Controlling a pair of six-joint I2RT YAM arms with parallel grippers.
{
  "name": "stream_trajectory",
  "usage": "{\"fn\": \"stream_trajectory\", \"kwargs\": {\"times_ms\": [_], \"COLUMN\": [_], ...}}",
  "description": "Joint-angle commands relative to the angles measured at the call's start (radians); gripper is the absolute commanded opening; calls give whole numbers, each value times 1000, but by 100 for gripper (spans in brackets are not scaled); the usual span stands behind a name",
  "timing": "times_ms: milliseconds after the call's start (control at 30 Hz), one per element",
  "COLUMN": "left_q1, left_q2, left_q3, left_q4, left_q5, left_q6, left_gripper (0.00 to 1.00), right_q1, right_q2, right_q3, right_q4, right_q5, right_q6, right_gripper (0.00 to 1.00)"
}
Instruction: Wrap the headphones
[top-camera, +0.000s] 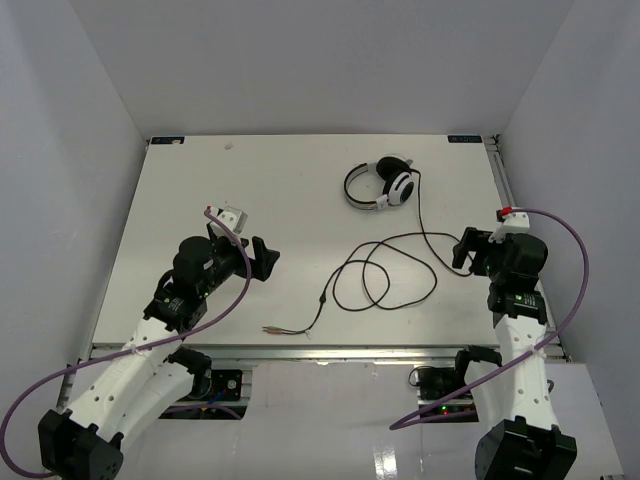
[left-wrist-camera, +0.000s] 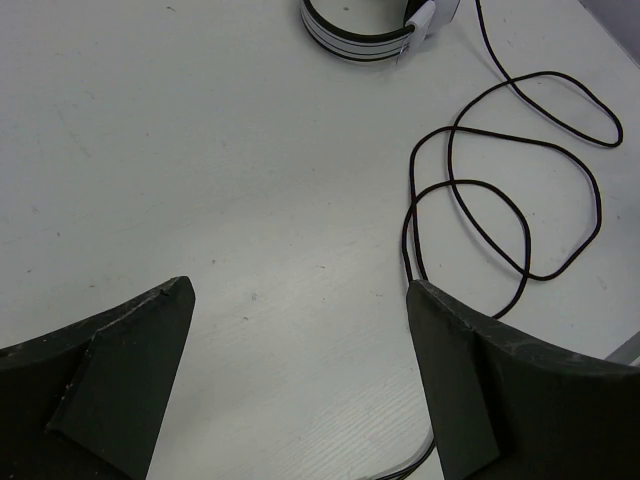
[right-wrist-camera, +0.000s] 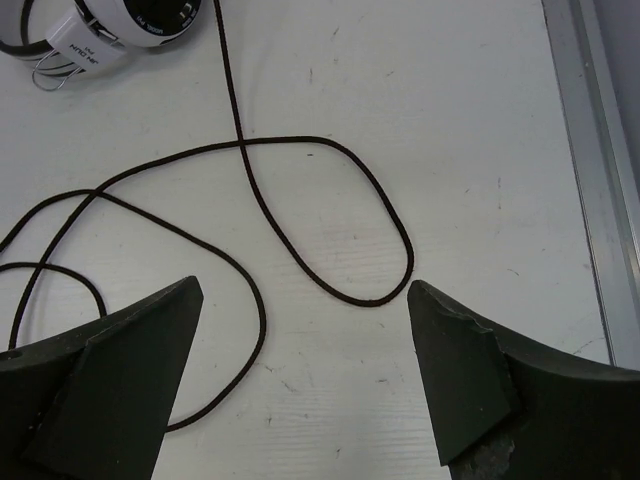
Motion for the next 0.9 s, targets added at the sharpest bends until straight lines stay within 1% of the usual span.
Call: {"fn": "stream_trajectory", "kwargs": {"times_ms": [0,100,167,233,267,333,367,400,433,467,500,567,600,633,700,767,867], "left_q1": [3,3,3,3,3,3,3,3,3,3,3,3,3,3,3,3,3], "left_q2": [1,7,15,20,22,21,19,17,13,12,9,5,5,5,4,2,-5], "left_q3": [30,32,32,34,35,36,37,36,35,34,33,32,30,30,30,30,30], "left_q4": [-1,-1,-1,-1,-1,-5,-6,-7,-7,-6,-5,-7,-7,-7,-7,-7,-7], "left_q5": [15,17,21,21,20,11,3,-4,-12,-24,-36,-45,-51,-58,-69,-85,-113], "left_q6": [9,9,12,12,13,13,14,14,13,13,14,15,16,18,18,22,26], "left_gripper": [98,98,98,98,98,98,98,98,98,98,98,98,98,98,98,98,98], "right_q1": [-4,-4,2,20,35,88,172,269,330,399,450,523,559,573,602,647,688], "right_q2": [-1,17,93,180,218,274,306,340,388,426,461,555,605,682,773,907,1052], "right_q3": [23,36,85,165,206,240,264,291,307,330,355,441,491,576,681,834,981], "right_q4": [7,-53,-185,-304,-334,-300,-283,-265,-242,-201,-158,-134,-139,-150,-188,-266,-294], "right_q5": [-219,-466,-650,-727,-731,-638,-560,-463,-308,-208,-141,-55,-31,-19,-23,-83,-72], "right_q6": [-180,-398,-578,-706,-720,-662,-647,-633,-603,-555,-518,-454,-431,-419,-428,-550,-625], "right_gripper": [90,90,90,90,90,90,90,90,90,90,90,90,90,90,90,90,90]}}
